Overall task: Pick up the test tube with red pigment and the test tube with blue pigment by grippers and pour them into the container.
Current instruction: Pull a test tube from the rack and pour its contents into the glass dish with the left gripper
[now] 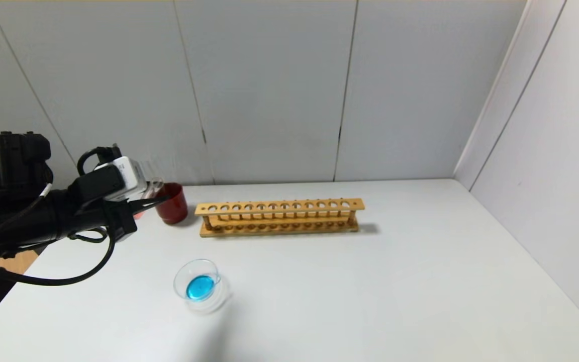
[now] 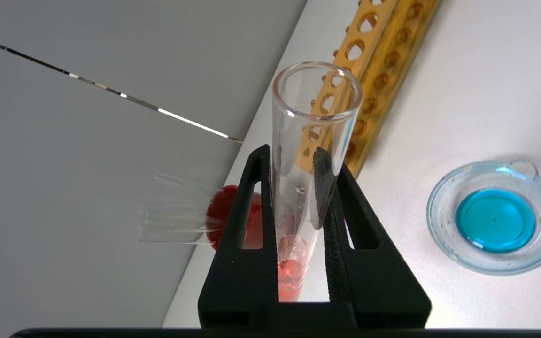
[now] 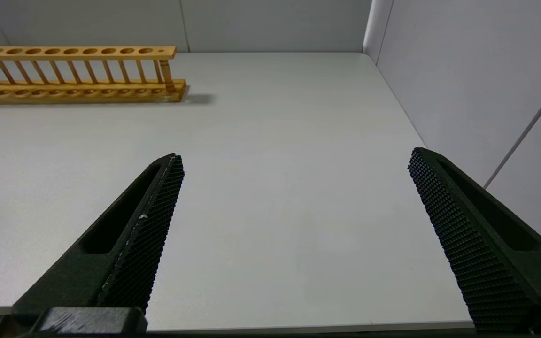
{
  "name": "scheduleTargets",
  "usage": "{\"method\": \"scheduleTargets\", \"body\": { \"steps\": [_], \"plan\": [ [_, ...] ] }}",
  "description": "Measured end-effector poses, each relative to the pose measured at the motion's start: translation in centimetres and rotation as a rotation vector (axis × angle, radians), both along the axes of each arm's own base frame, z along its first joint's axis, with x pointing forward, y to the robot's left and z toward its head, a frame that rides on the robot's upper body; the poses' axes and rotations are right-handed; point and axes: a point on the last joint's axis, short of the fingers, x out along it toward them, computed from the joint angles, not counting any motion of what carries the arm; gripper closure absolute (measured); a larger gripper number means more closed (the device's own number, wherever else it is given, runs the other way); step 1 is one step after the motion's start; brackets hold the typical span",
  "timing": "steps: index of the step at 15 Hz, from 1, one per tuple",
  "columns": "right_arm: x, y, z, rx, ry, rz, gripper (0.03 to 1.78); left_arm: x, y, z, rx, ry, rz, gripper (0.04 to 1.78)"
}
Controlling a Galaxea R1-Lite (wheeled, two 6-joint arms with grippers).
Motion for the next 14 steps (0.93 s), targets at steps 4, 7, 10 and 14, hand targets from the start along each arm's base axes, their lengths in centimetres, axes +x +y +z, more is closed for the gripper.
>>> {"method": "scheduleTargets", "body": {
  "steps": [4, 7, 10, 14],
  "plan": [
    [0.0, 0.0, 0.0, 0.0, 0.0, 0.0, 0.06, -0.2, -0.1, -0.4, 0.077, -0.06, -0.115, 1.5],
    [0.0, 0.0, 0.0, 0.0, 0.0, 0.0, 0.06, -0.2, -0.1, -0.5, 0.145, -0.105, -0.138, 1.5],
    [0.0, 0.0, 0.0, 0.0, 0.0, 0.0, 0.06, 0.1, -0.1, -0.8, 0.204, -0.135, -0.156, 1.5],
    [0.0, 0.0, 0.0, 0.0, 0.0, 0.0, 0.06, 0.5, -0.1, -1.7, 0.238, -0.136, -0.176, 1.5]
  ]
}}
